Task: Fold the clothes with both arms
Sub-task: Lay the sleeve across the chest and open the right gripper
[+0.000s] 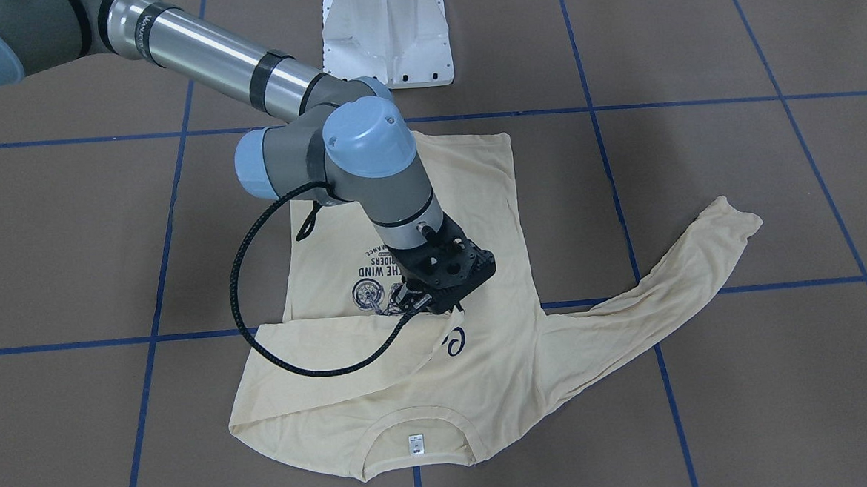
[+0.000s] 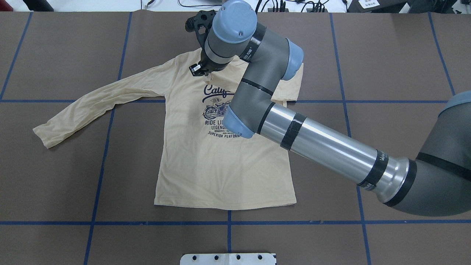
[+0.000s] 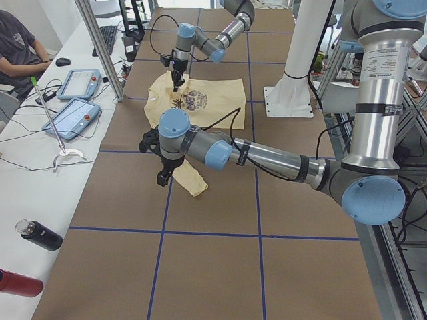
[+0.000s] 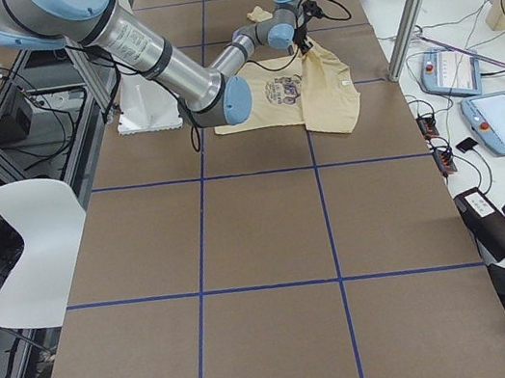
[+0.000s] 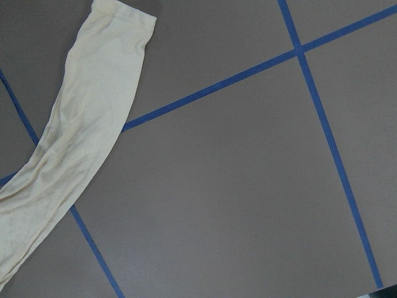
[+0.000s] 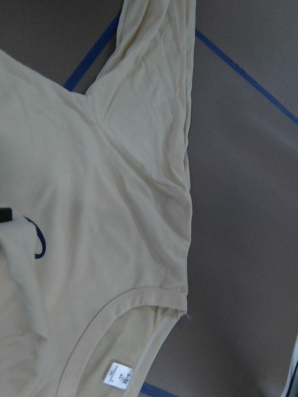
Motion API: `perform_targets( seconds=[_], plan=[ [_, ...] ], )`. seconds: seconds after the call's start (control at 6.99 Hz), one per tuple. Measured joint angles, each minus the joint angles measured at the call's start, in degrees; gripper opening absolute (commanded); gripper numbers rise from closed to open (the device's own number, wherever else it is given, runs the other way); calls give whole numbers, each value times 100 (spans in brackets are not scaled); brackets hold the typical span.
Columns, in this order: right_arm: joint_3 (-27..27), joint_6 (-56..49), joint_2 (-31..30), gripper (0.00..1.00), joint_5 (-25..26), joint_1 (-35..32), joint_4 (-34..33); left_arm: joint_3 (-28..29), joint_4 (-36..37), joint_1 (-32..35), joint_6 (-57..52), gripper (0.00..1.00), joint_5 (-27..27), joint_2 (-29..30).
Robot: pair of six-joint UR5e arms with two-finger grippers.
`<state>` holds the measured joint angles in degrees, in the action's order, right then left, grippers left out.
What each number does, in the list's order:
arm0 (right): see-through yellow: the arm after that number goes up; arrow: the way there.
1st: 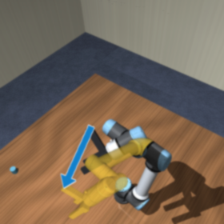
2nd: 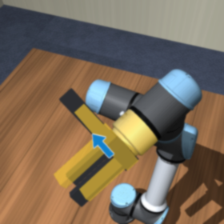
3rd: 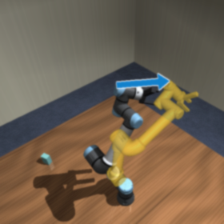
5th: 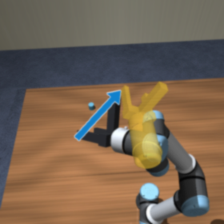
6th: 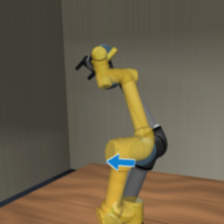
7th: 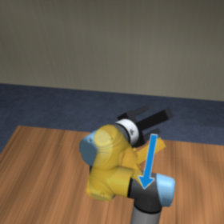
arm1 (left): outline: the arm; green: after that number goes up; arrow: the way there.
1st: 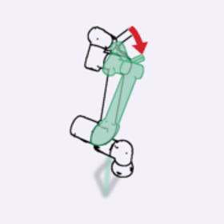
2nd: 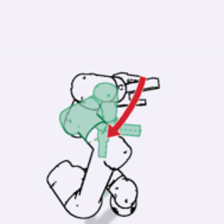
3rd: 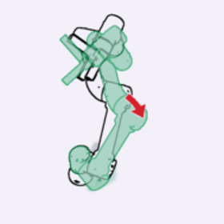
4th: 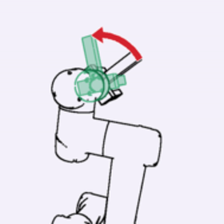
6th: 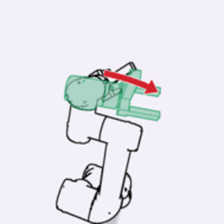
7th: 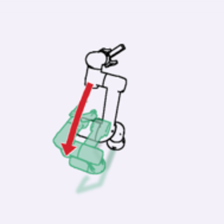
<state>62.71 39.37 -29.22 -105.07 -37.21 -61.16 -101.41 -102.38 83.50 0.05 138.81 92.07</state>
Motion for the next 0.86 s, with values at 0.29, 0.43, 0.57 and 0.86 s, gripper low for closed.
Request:
perform_targets(
  seconds=[0.29,0.43,0.57,0.86],
  plan=[
    [-14,229,14,100,721,279,534,61,-23,0,-12,99,5,3],
    [-14,348,14,100,883,336,633,72,-31,0,-13,99,6,3],
    [-10,487,8,100,946,352,661,71,-37,0,-10,99,6,4],
    [127,849,-50,100,937,328,532,47,-108,-15,281,100,-13,29]
  ],
)
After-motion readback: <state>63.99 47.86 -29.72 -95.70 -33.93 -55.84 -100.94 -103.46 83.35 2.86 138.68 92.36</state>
